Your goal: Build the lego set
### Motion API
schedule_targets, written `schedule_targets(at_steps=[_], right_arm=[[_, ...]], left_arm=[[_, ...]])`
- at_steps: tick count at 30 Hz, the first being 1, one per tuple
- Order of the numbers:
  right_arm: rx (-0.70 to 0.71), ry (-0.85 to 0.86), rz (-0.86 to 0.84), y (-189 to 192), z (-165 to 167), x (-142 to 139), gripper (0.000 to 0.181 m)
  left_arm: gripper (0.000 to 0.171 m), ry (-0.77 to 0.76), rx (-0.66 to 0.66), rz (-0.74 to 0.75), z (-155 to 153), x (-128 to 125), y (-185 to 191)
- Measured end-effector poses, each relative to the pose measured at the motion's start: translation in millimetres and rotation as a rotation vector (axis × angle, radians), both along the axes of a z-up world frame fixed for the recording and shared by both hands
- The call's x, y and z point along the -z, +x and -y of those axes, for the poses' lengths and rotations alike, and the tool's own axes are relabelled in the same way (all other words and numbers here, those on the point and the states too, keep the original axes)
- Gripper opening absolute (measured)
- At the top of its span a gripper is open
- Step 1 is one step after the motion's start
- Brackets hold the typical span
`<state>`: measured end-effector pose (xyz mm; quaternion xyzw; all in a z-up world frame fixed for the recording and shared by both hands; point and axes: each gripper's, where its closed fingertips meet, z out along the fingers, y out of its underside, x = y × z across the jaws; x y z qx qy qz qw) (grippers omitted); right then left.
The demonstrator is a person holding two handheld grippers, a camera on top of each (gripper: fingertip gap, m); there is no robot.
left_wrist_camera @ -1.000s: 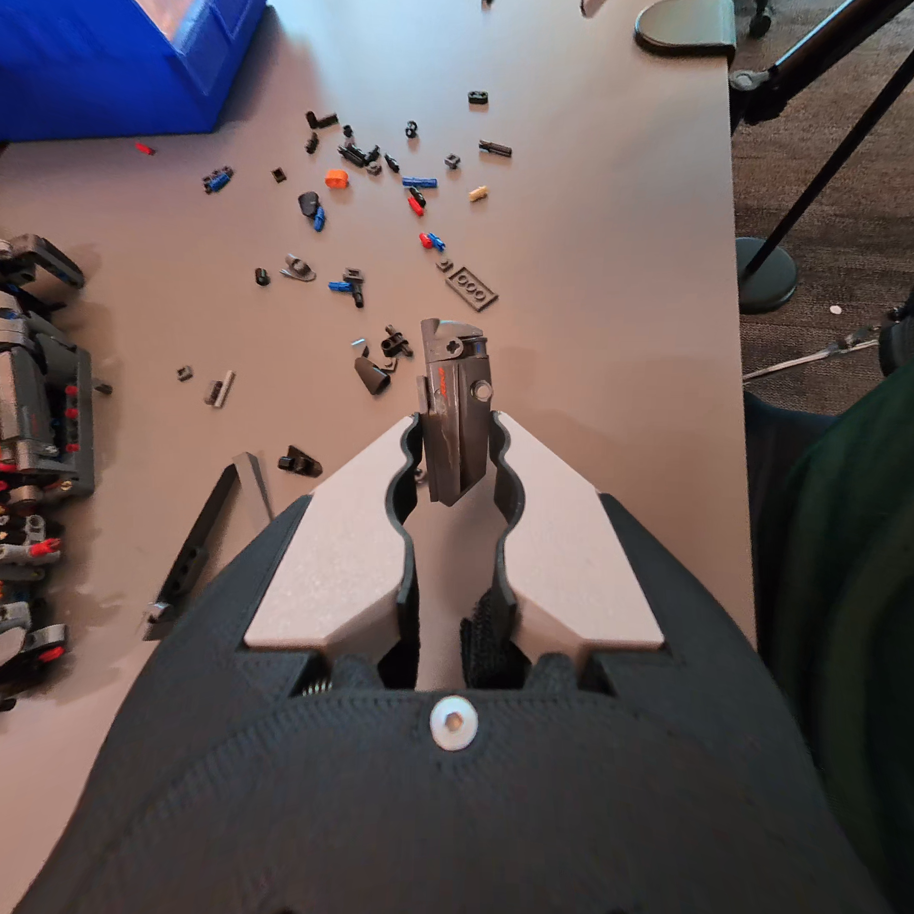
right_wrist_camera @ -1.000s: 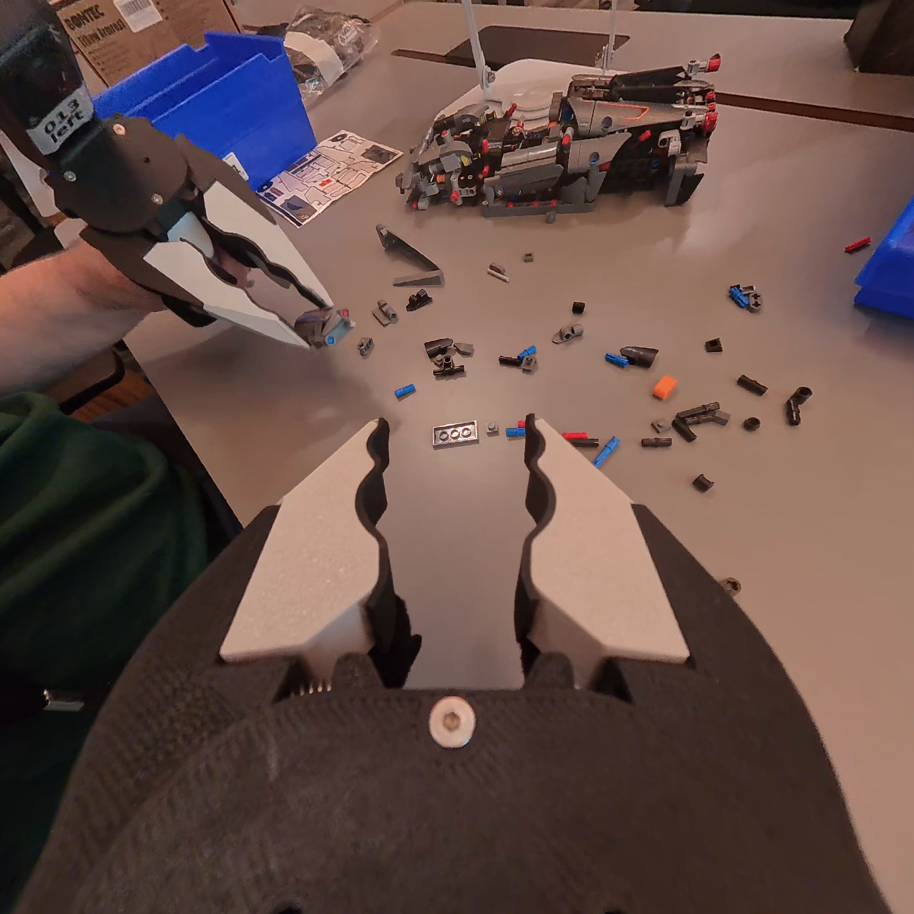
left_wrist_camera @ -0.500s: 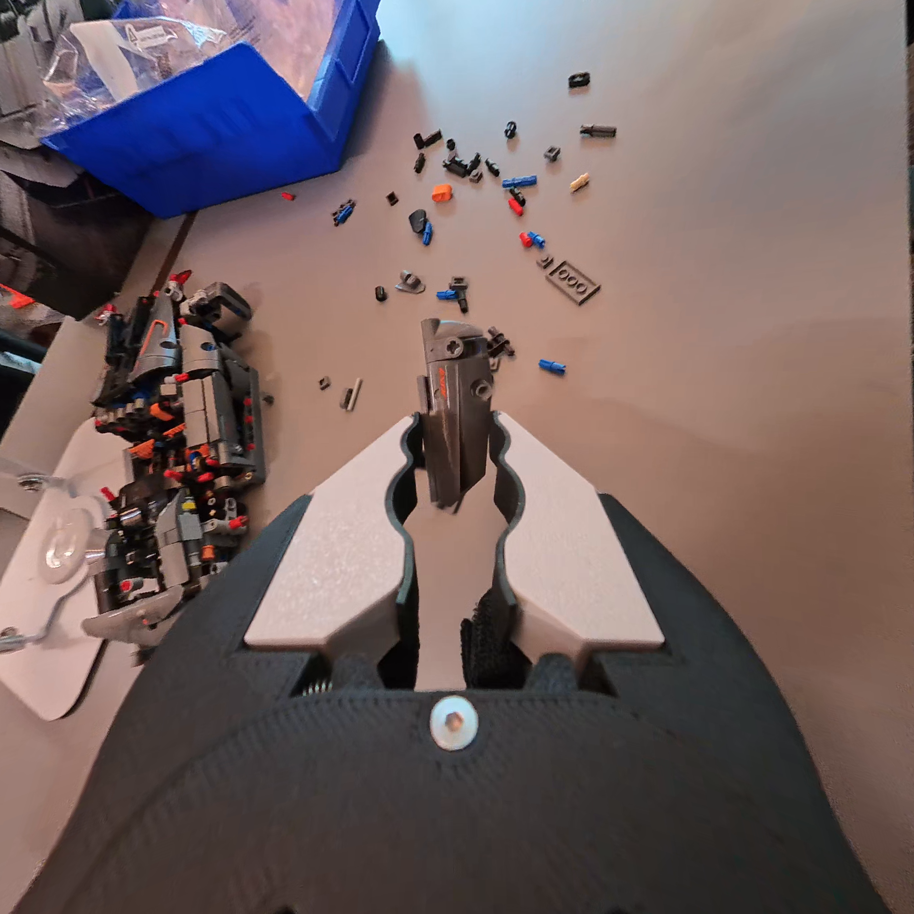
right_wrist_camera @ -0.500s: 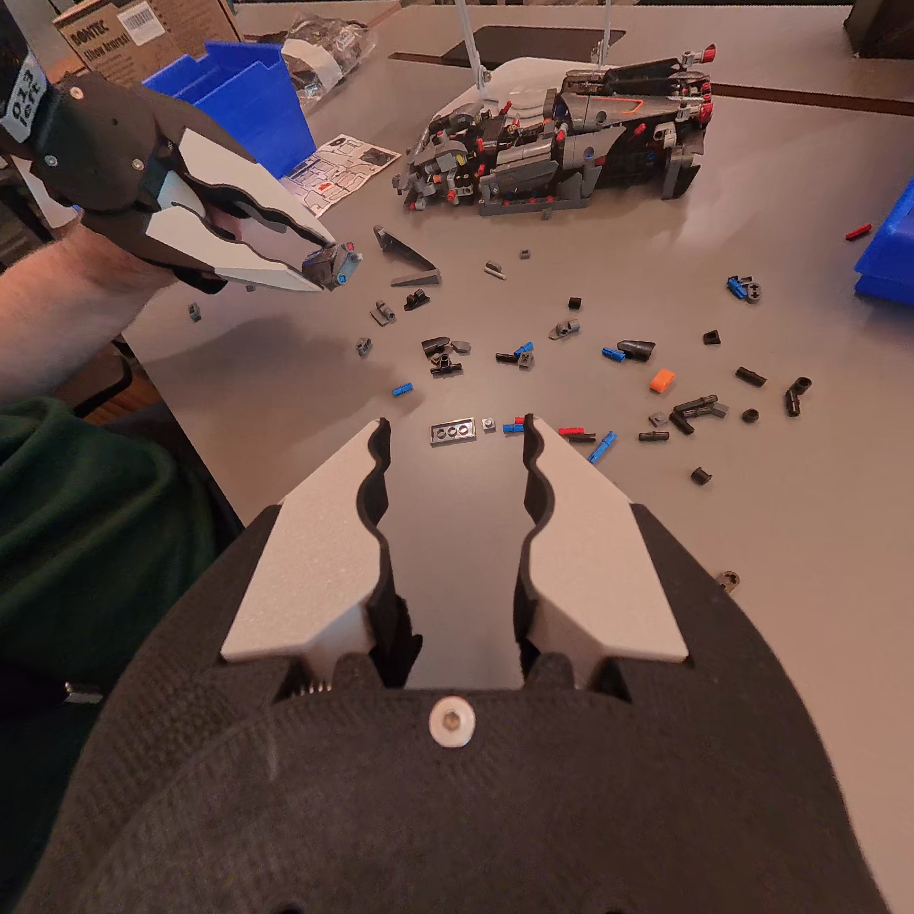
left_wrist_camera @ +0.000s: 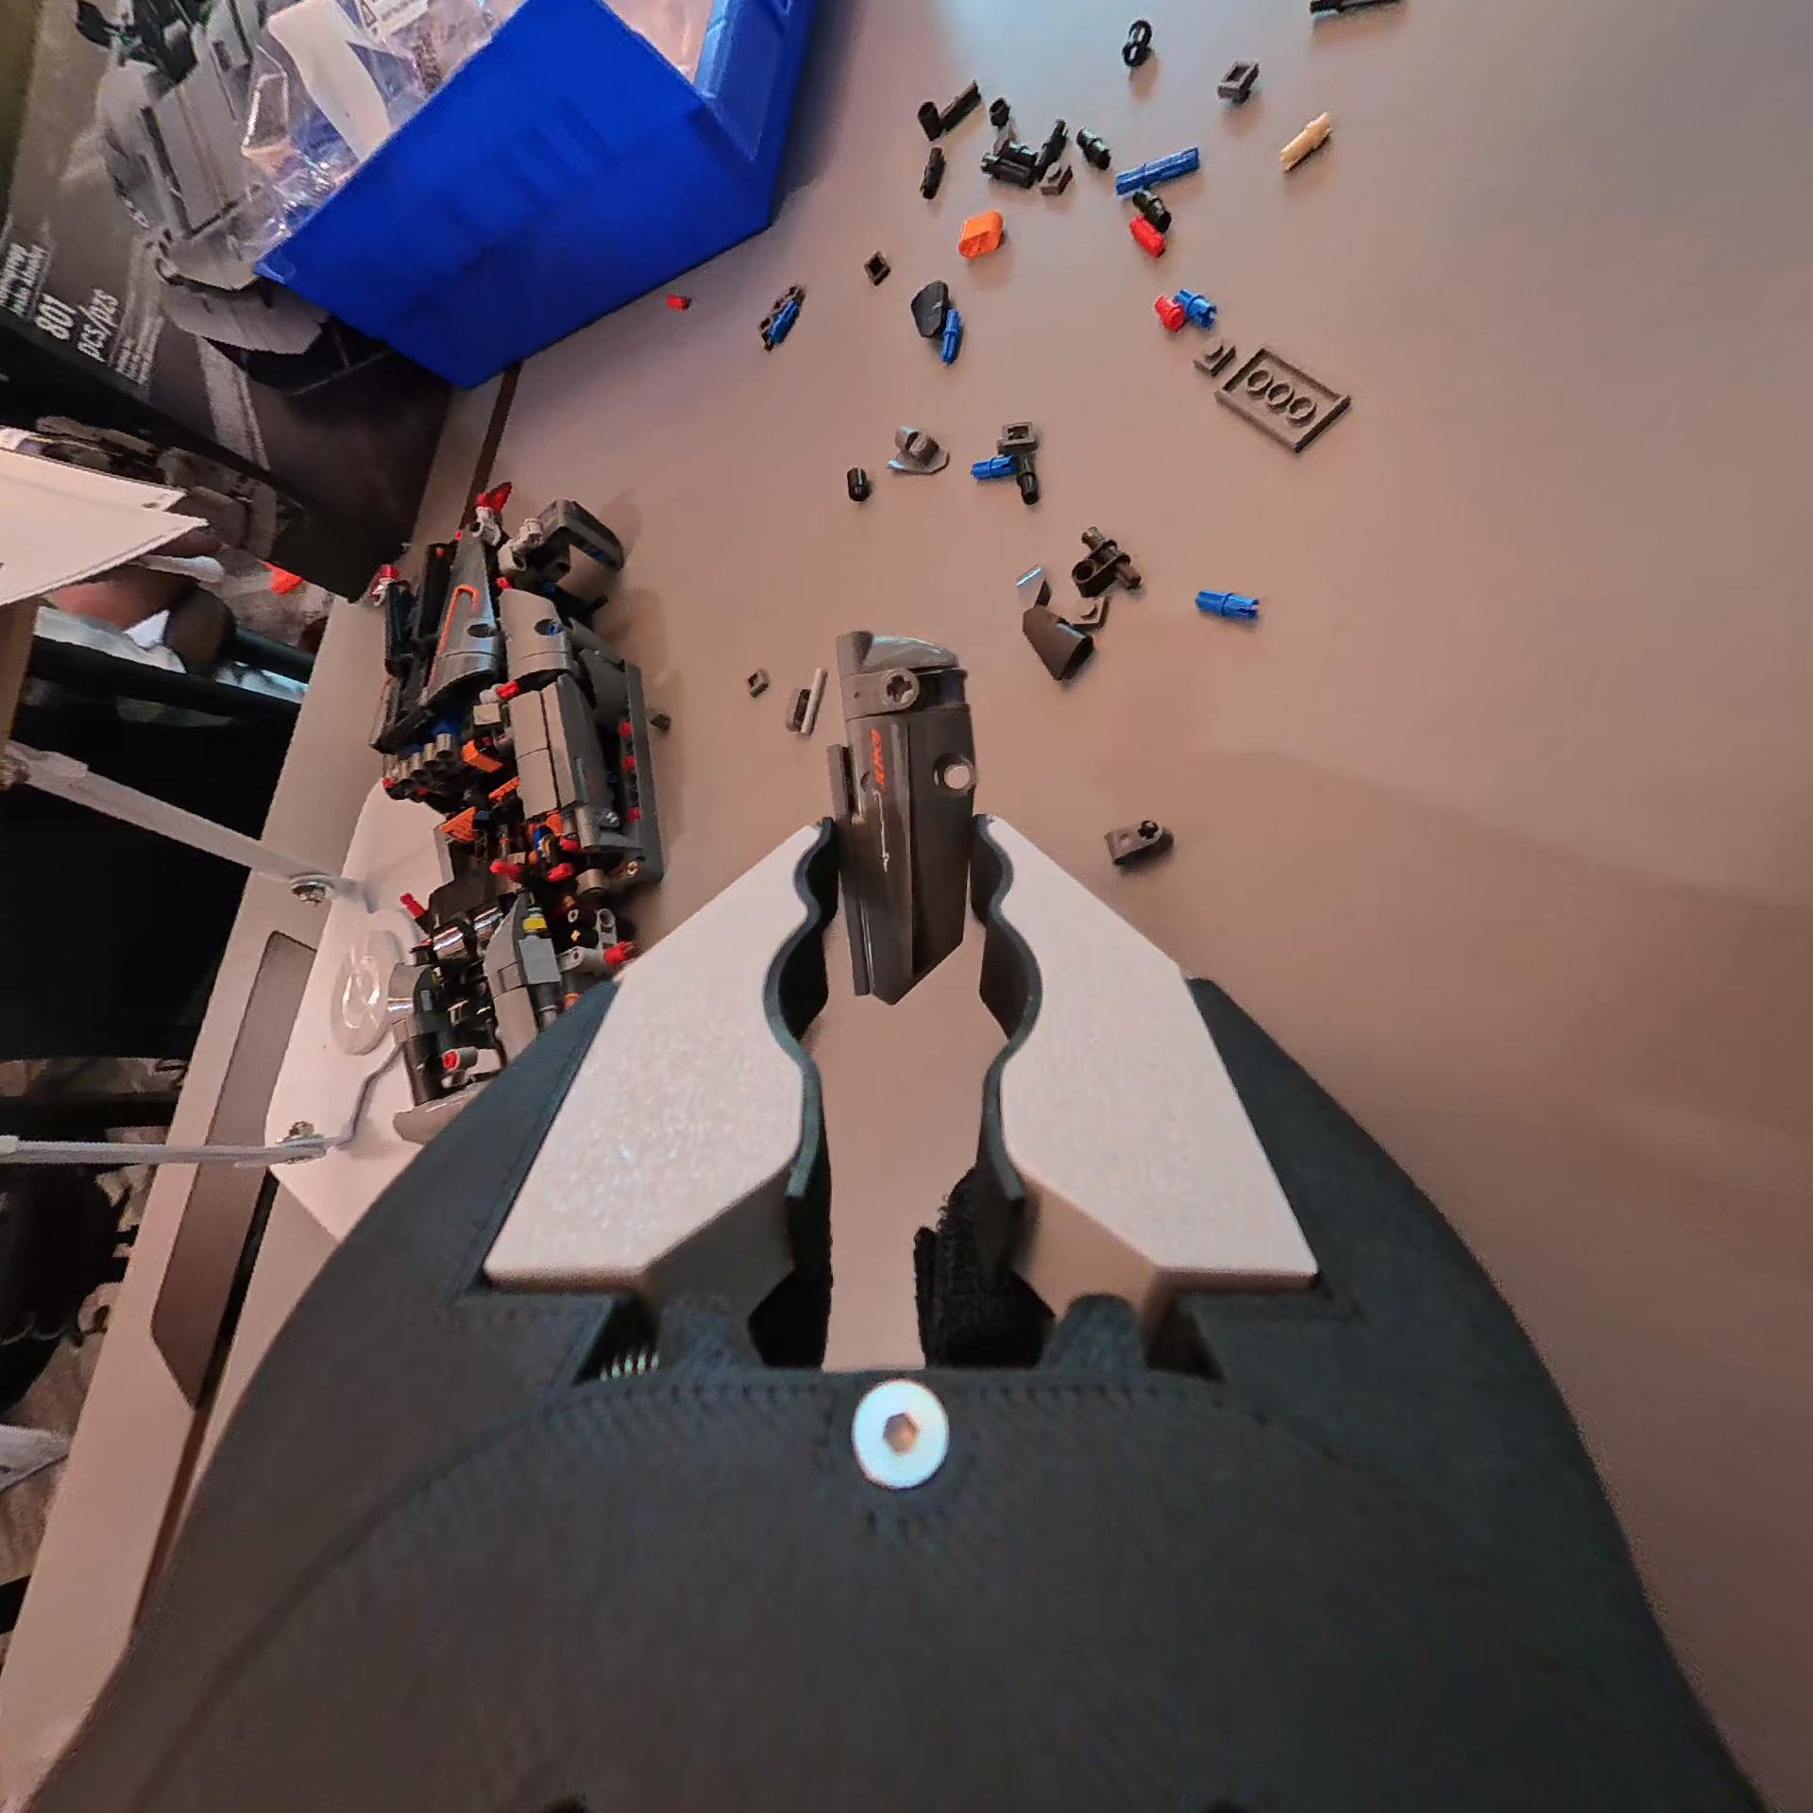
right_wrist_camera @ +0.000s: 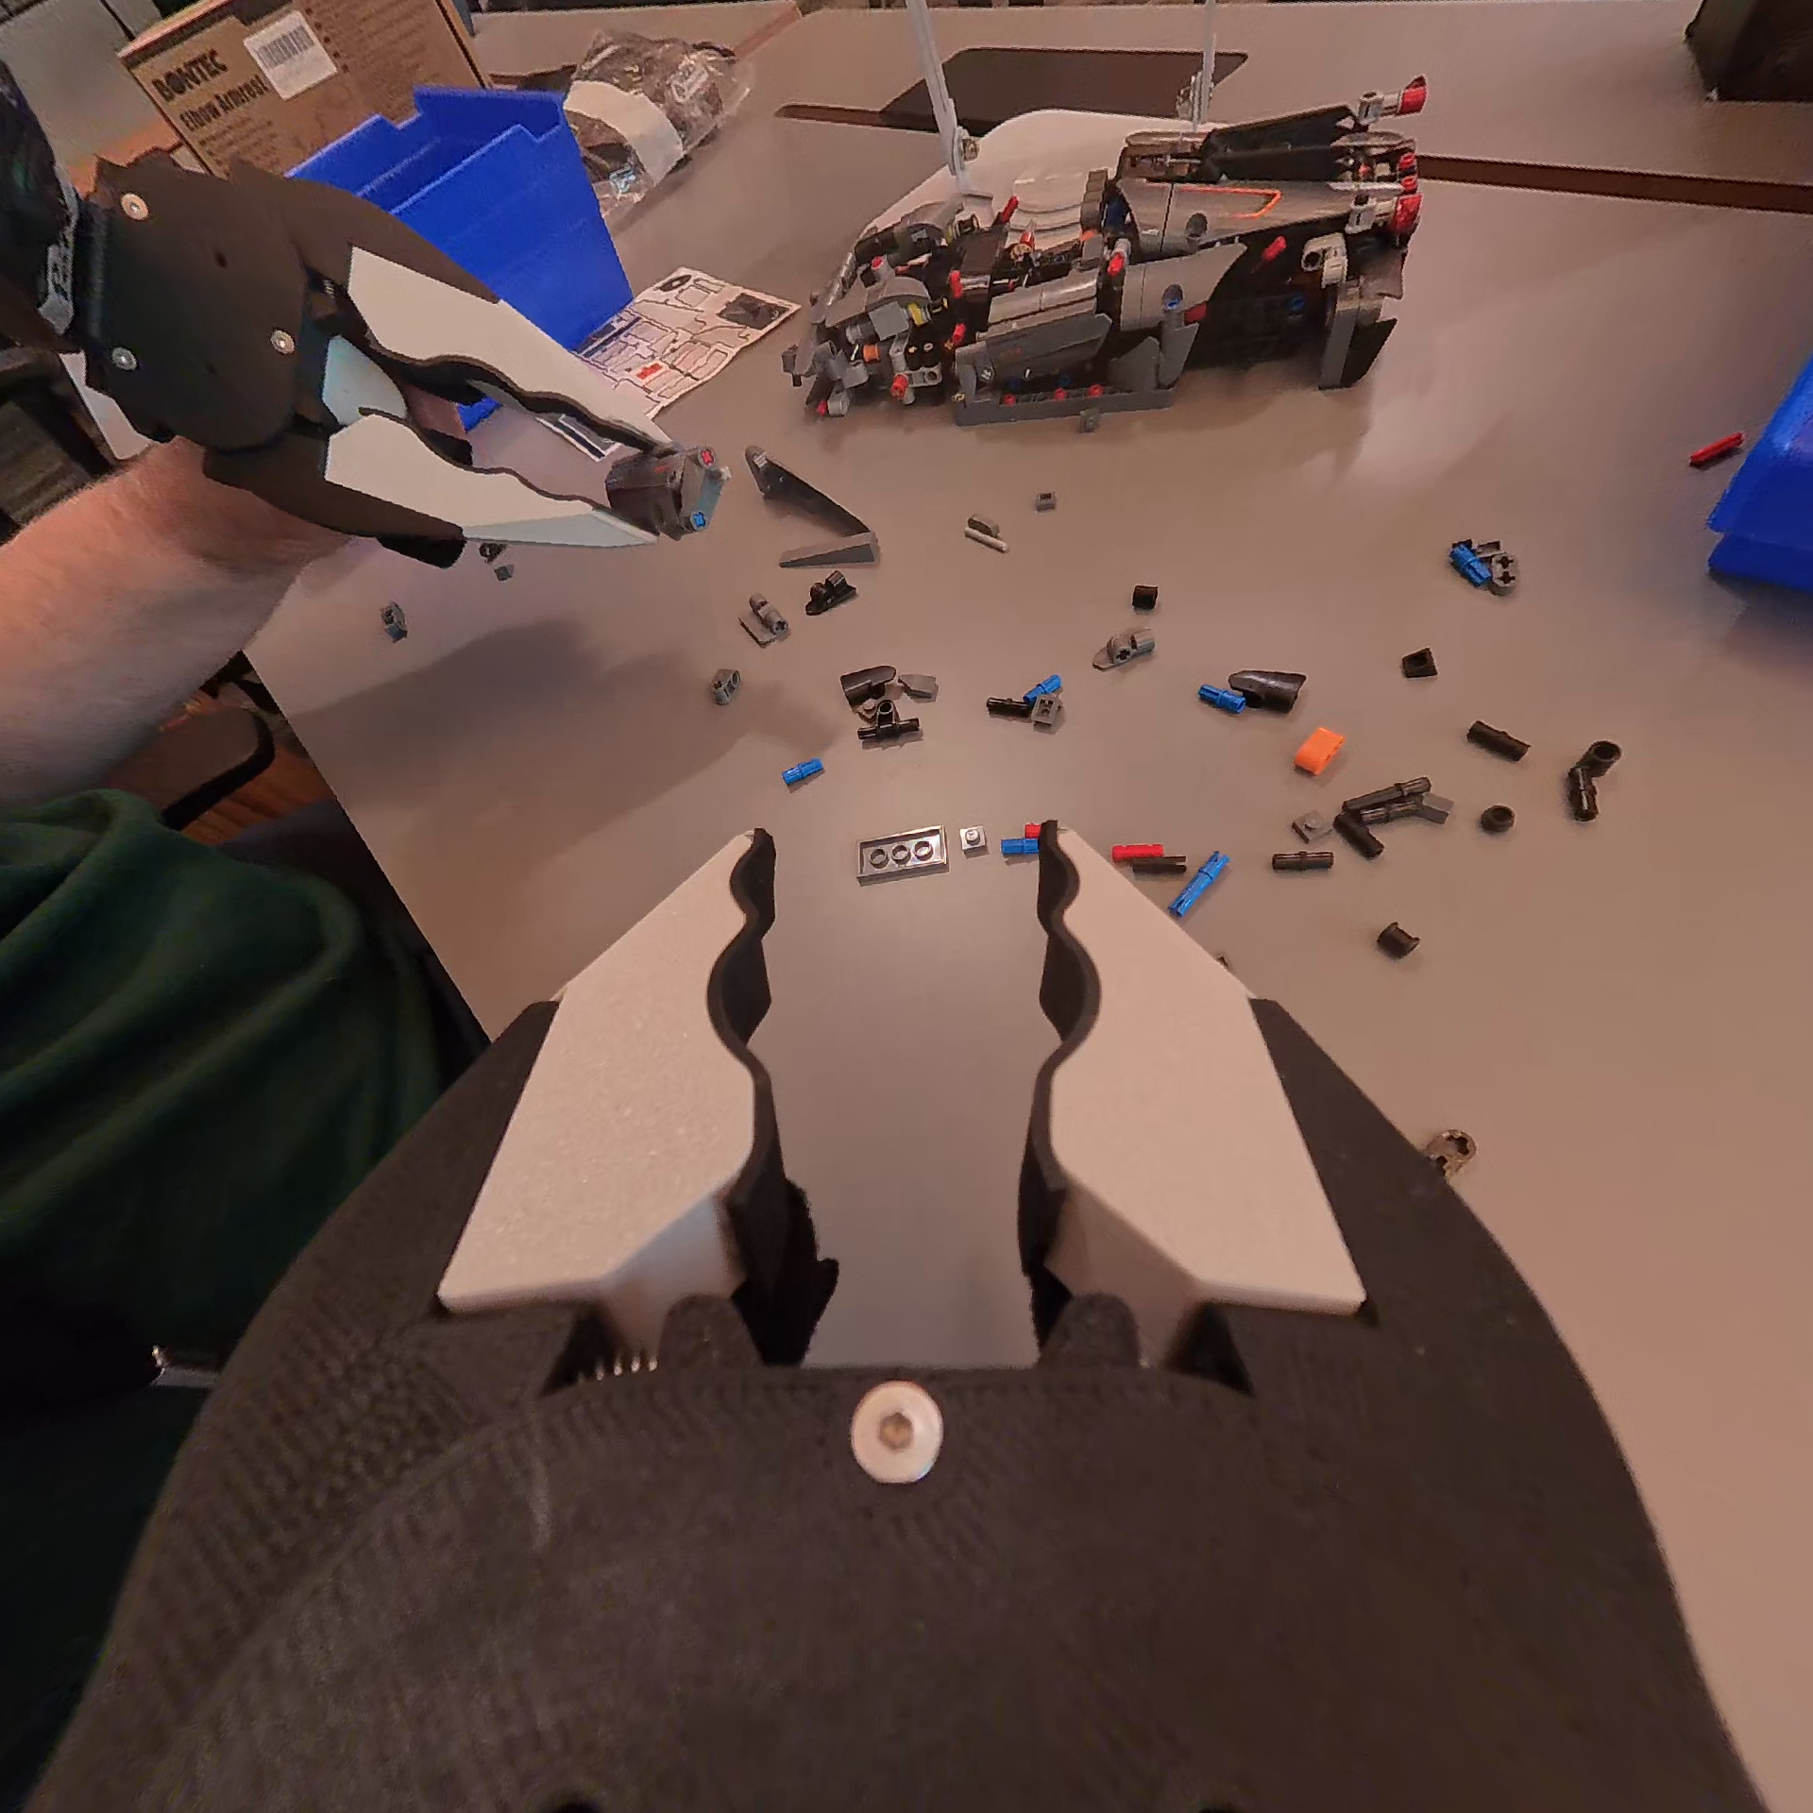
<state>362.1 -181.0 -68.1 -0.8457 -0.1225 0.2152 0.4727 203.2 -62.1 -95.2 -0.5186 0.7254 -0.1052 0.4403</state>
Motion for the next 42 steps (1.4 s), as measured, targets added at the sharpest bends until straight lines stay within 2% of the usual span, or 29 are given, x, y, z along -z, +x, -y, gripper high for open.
schedule_targets(at_steps=[21,39,42], right_arm=[[-0.002,-0.001,0.000,0.0,0.6,-0.3,0.052],[-0.006,-0.003,-0.001,-1.0,1.0,0.1,0.052],[-0.006,-0.003,-0.001,-1.0,1.2,0.1,0.052]], left_arm=[[0.024,0.042,-0.041,-0.008,-14.1,-7.8,-15.2],[0.024,0.005,-0.040,-0.065,-7.4,10.8,-26.6],[0.024,0.053,-0.050,-0.043,-9.4,6.1,-25.6]])
